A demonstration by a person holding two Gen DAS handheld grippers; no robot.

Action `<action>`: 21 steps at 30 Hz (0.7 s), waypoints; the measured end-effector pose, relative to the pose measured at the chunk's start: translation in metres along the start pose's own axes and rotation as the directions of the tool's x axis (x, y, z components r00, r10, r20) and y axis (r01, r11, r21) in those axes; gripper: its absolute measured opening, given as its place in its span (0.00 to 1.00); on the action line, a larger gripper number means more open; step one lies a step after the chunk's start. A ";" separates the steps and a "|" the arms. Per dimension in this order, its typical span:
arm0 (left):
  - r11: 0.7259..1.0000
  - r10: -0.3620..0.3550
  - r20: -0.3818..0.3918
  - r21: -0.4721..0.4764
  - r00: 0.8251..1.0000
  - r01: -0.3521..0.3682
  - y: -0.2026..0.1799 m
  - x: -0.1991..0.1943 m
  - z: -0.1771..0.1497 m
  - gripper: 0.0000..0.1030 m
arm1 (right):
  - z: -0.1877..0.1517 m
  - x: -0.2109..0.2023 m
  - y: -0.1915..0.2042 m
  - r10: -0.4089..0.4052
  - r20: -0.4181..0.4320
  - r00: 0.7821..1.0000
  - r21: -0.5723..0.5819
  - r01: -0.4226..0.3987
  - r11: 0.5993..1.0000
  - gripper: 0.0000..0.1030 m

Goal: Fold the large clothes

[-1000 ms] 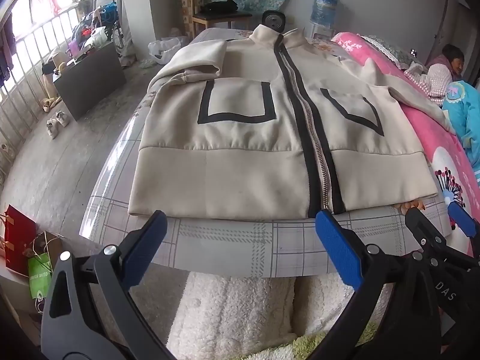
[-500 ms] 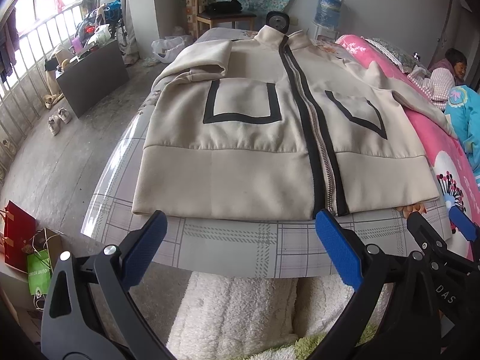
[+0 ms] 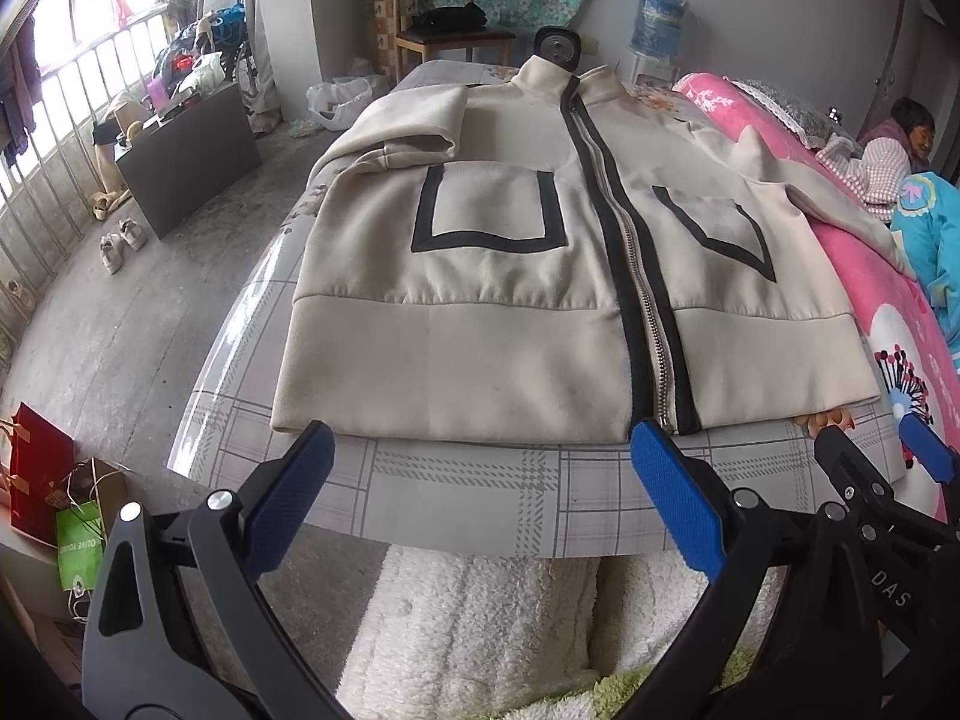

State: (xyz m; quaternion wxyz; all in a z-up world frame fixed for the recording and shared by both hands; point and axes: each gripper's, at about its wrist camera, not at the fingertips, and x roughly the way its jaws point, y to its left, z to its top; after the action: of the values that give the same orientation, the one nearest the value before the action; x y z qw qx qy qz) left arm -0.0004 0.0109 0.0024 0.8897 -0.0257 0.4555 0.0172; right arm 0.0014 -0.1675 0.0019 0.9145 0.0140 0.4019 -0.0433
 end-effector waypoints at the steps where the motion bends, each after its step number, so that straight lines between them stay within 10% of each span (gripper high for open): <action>1: 1.000 0.001 0.001 0.000 1.000 -0.001 0.001 -0.001 0.000 0.93 | 0.000 0.000 0.000 0.000 0.000 1.000 0.000 0.000 1.000 0.94; 21: 1.000 0.010 0.010 -0.001 1.000 -0.010 0.004 -0.003 0.001 0.93 | 0.000 -0.001 0.001 -0.002 0.001 1.000 -0.002 0.002 1.000 0.94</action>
State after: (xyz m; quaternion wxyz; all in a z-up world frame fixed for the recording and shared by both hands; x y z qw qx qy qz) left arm -0.0013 0.0147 0.0052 0.8919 -0.0237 0.4511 0.0220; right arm 0.0012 -0.1667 0.0029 0.9148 0.0124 0.4013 -0.0439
